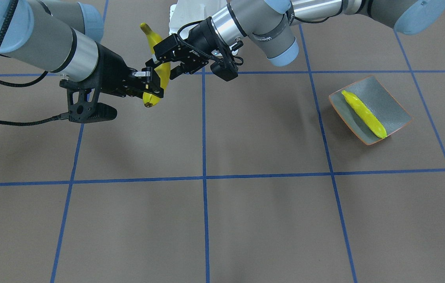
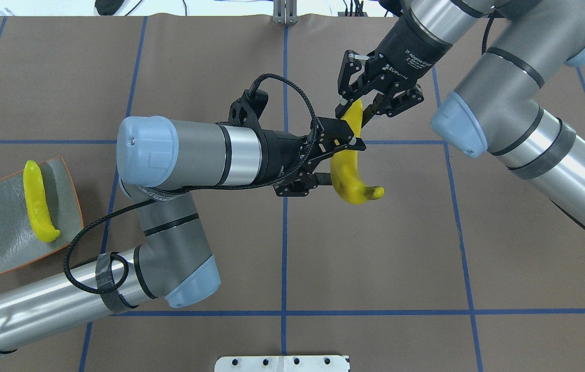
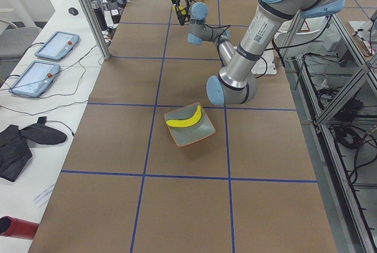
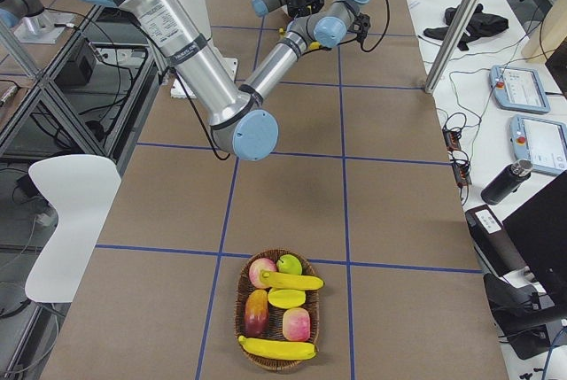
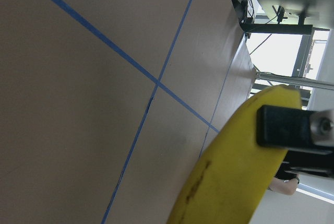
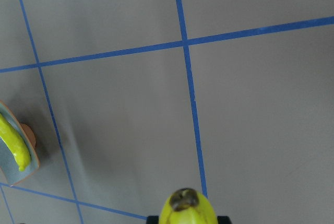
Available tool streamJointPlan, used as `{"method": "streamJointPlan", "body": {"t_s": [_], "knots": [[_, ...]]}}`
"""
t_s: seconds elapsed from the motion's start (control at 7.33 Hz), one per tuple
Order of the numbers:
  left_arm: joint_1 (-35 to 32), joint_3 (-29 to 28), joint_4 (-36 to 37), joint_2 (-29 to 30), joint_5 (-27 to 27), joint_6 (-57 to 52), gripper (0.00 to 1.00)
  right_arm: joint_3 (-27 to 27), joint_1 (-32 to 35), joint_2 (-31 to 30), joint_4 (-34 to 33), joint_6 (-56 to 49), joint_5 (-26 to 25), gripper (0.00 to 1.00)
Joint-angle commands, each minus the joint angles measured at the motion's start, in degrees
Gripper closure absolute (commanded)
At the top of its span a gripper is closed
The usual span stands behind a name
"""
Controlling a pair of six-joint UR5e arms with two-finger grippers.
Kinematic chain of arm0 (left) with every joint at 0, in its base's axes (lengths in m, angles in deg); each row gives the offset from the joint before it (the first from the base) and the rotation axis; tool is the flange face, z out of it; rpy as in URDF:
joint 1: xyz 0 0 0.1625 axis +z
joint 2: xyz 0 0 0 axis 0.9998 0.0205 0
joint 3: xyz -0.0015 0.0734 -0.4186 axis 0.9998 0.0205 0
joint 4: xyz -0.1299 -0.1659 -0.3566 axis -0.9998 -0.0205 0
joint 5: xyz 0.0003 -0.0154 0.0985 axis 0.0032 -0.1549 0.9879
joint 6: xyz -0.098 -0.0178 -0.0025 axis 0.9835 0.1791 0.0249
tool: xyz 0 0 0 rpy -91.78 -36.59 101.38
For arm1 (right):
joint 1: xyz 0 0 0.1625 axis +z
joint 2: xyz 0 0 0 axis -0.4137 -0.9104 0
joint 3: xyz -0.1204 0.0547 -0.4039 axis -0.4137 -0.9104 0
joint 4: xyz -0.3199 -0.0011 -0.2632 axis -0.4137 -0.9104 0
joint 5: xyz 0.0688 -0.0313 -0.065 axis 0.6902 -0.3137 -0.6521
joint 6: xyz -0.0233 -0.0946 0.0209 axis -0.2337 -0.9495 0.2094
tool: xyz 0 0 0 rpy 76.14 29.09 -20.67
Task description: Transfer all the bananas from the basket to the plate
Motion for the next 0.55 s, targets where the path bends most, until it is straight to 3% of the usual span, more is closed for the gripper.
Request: {"method": "streamJointPlan", "body": {"t_s": [0.0,0.14,0.27,0.41], "knots": [[0.3,-0.1,0.1,0.3,0.1,-0.1,0.76,-0.1,0.0,-0.1,0.0,0.0,0.5,1.0],[0.4,-0.1,0.1,0.3,0.0,-0.1,1.0,-0.1,0.1,-0.1,0.0,0.1,1.0,1.0],[0.4,-0.1,0.1,0.3,0.0,0.0,1.0,-0.4,0.1,-0.3,0.0,0.0,2.3,0.15],[0.7,0.0,0.1,0.3,0.0,0.0,1.0,-0.3,0.2,-0.5,0.1,0.0,2.4,0.0]]}}
